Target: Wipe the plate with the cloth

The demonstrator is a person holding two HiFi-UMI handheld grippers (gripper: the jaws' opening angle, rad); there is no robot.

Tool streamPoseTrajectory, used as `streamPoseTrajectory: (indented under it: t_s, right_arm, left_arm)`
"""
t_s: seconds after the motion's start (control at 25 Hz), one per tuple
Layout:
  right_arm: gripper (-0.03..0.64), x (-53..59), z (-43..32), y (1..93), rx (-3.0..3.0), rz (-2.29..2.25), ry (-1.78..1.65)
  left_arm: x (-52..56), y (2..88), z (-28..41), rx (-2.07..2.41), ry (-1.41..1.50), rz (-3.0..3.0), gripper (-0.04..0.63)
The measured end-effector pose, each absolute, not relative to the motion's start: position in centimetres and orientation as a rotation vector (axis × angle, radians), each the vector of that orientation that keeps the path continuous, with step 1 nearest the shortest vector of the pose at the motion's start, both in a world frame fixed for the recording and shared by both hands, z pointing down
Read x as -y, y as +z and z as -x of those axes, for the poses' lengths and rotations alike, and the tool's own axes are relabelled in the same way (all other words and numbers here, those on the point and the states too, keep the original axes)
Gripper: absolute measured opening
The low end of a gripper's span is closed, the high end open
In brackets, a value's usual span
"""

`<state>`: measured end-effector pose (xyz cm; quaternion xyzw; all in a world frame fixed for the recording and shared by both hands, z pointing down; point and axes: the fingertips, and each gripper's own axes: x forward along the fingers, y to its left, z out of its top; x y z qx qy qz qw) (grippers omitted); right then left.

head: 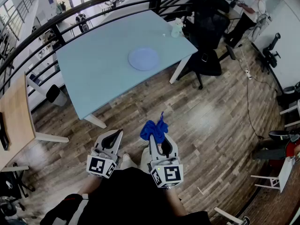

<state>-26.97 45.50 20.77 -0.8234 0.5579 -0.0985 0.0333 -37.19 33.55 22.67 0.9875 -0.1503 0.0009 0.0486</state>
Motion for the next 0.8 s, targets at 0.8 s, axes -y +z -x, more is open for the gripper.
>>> streamPoseTrajectory:
  t_s: [0.8]
  right_arm:
    - [0.117,-51.1,29.5,18.7,-1.764,2.458,-0.269]
  left_arm:
    - [-39.9,21.5,38.6,0.465,-0.005,-3.028,0.0]
